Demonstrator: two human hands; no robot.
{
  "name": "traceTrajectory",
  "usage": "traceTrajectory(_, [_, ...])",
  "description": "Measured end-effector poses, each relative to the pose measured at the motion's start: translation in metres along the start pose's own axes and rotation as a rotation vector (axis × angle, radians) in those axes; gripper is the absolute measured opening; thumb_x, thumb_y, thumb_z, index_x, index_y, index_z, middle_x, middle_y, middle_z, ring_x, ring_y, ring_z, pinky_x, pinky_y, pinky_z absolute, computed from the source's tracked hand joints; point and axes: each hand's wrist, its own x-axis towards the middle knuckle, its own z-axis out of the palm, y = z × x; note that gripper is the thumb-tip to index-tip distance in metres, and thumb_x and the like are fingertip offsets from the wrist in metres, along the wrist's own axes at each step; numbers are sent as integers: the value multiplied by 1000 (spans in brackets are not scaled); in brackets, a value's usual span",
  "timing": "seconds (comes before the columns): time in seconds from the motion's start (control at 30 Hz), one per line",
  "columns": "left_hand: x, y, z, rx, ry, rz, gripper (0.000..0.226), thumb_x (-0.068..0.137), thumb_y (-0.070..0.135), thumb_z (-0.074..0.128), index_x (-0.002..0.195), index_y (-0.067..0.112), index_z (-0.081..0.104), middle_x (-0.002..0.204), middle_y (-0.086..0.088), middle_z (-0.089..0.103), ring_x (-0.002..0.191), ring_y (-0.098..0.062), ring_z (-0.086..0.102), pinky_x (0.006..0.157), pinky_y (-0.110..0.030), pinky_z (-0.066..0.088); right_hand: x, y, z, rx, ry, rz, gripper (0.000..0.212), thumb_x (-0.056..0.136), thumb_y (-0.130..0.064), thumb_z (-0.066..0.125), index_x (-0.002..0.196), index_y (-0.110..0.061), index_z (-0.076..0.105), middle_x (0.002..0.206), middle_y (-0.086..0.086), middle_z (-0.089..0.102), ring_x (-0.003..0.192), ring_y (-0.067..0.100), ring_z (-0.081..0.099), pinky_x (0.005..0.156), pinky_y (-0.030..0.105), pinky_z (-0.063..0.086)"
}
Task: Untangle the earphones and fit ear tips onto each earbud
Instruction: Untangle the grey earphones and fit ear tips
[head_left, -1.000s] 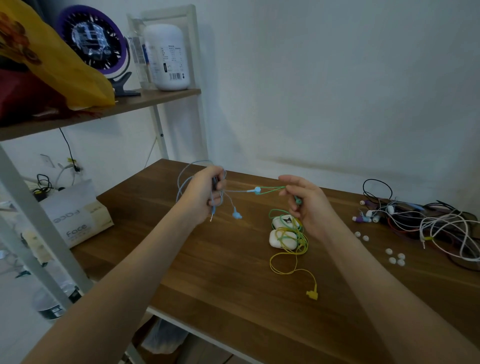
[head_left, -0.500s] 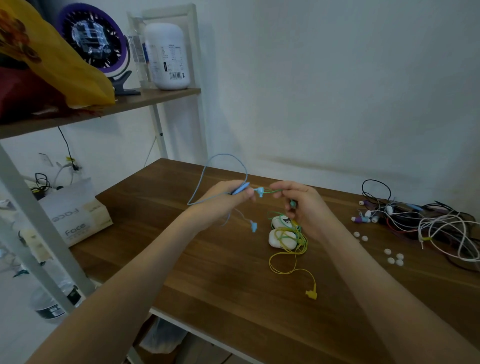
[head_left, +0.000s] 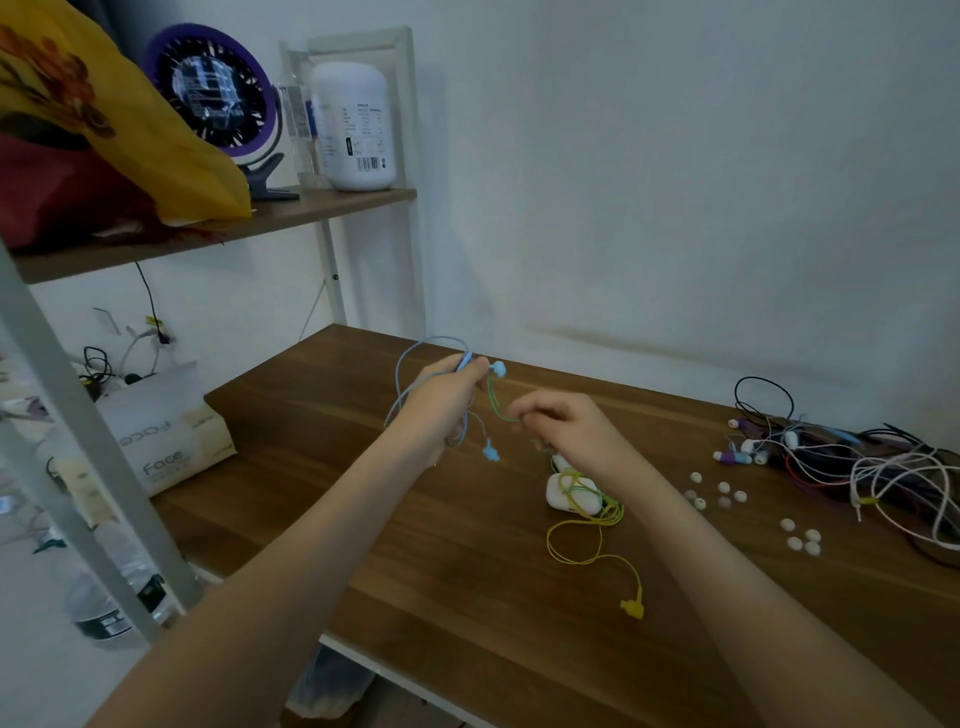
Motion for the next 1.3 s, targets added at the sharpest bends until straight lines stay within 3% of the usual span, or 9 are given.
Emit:
traceTrajectory(0.17, [4, 4, -3, -133, 116, -2, 27, 94, 24, 51, 69, 14, 48, 54, 1, 26, 40, -11, 18, 37, -21, 16, 2, 12, -4, -242, -32, 123, 34, 96, -7, 45, 87, -31, 68, 100, -4, 66, 75, 9, 58, 67, 20, 45])
traceTrajectory(0.3, [0, 10, -10, -353, -7, -43, 29, 97, 27, 49, 71, 15, 48, 46, 7, 29, 35, -7, 18, 32, -19, 18, 1, 16, -5, -387, -26, 139, 20, 94, -22, 55, 101, -39, 61, 136, -4, 44, 130, 19, 33, 109, 47, 30])
traceTrajectory(0.4, [-6, 16, -6, -425, -154, -40, 32, 99, 28, 47, 70, 15, 49, 45, 7, 27, 33, -5, 17, 31, -18, 19, -5, 2, -4, -102, -35, 66, 32, 92, -34, 58, 123, -36, 52, 141, -10, 38, 137, 13, 26, 112, 42, 26])
traceTrajectory(0.57, [-15, 27, 15, -453, -360, -11, 34, 100, 31, 45, 70, 17, 50, 45, 7, 26, 35, -5, 17, 36, -19, 14, -15, -2, -12, 347, -333, 64, 44, 89, -39, 55, 129, -20, 56, 133, -5, 57, 130, 12, 45, 110, 33, 31])
traceTrajectory(0.67, [-20, 29, 35, -359, -438, 16, 33, 101, 31, 43, 72, 16, 51, 46, 7, 29, 36, -5, 18, 39, -20, 13, -29, 5, -36, 383, -348, 100, 21, 87, -29, 57, 96, -11, 64, 108, 7, 66, 110, 21, 59, 101, 39, 43])
traceTrajectory(0.77, [-24, 23, 59, -274, -525, 12, 29, 101, 28, 43, 78, 13, 52, 49, 5, 33, 35, -5, 21, 36, -18, 15, -55, 16, -66, 441, -336, 160, 9, 86, -17, 58, 85, -9, 58, 86, 9, 64, 85, 23, 63, 82, 36, 53])
traceTrajectory(0.93, [-41, 5, 101, -100, -734, -51, 22, 100, 25, 47, 85, 11, 57, 56, 2, 40, 38, -6, 25, 36, -17, 21, -115, 32, -117, 296, -278, 320, 13, 86, -15, 62, 98, -8, 60, 74, 2, 60, 66, 14, 55, 60, 22, 46])
traceTrajectory(1.13, [-68, -13, 152, 101, -831, -203, 19, 97, 27, 55, 85, 14, 61, 60, 1, 48, 44, -9, 30, 46, -21, 26, -159, 47, -140, 239, -122, 416, 34, 87, -31, 58, 115, -11, 59, 75, 4, 57, 64, 13, 51, 57, 22, 43])
traceTrajectory(1.3, [-78, -21, 171, 183, -877, -298, 18, 98, 27, 54, 94, 12, 62, 62, 1, 51, 46, -8, 35, 44, -18, 31, -172, 57, -138, 197, 44, 393, 13, 95, -15, 51, 100, -7, 60, 69, 3, 54, 59, 12, 46, 54, 21, 39])
